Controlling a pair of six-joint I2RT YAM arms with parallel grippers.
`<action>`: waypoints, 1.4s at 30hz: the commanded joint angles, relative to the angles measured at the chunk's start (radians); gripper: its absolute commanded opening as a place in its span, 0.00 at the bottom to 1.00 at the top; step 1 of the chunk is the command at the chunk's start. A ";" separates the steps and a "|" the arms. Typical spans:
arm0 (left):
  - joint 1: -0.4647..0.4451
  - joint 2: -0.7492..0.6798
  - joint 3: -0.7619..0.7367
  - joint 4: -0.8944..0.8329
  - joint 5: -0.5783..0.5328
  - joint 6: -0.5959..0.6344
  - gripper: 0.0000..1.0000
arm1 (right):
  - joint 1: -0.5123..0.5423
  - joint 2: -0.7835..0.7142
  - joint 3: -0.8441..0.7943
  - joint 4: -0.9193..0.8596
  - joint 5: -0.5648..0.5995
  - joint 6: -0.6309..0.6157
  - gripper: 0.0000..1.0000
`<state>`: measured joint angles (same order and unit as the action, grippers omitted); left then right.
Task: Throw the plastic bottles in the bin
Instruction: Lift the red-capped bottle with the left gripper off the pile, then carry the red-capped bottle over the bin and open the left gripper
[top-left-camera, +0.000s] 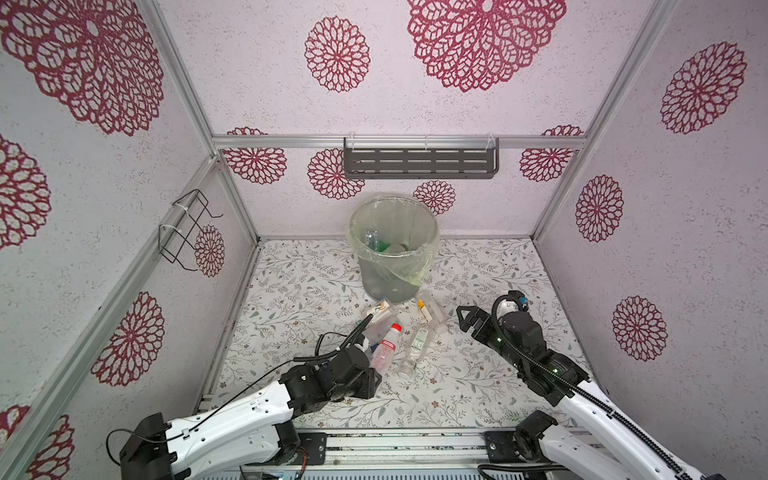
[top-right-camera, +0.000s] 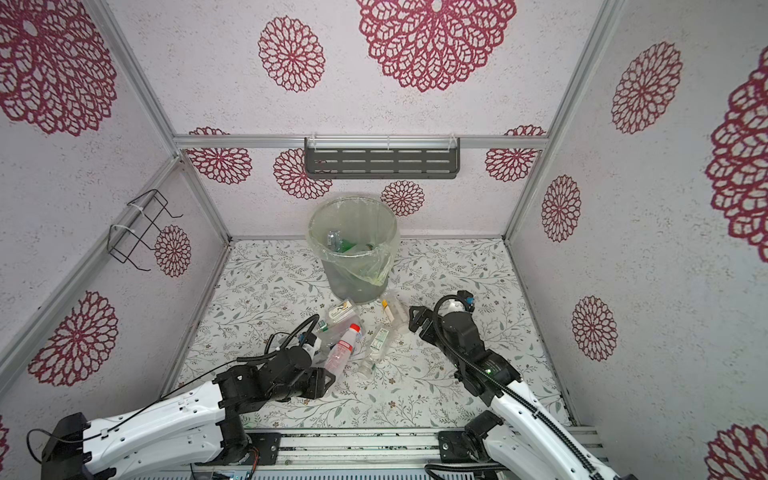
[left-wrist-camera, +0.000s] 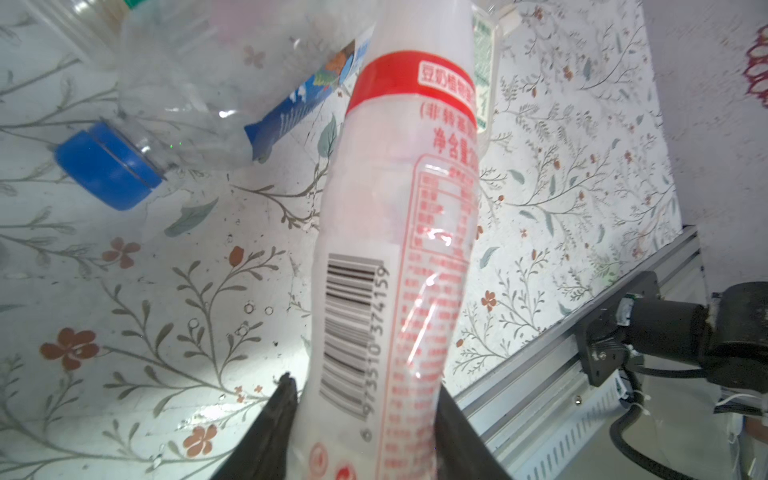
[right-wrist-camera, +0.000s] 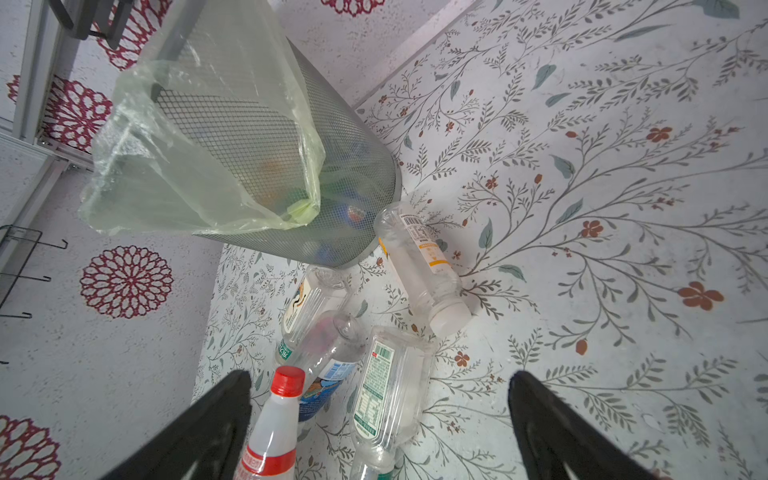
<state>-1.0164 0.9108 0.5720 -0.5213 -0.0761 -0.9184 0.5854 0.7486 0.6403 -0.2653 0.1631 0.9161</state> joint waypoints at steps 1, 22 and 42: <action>-0.001 -0.044 0.053 0.012 -0.044 -0.015 0.47 | -0.004 -0.014 -0.022 0.004 0.030 0.024 0.99; 0.151 -0.080 0.218 -0.079 -0.029 -0.032 0.44 | -0.004 -0.002 -0.038 -0.005 0.028 0.058 0.99; 0.290 -0.047 0.415 -0.028 -0.047 0.042 0.44 | -0.004 0.059 -0.060 0.072 0.018 0.046 0.99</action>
<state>-0.7506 0.8532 0.9504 -0.5915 -0.1177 -0.9104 0.5850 0.8013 0.5751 -0.2413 0.1795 0.9627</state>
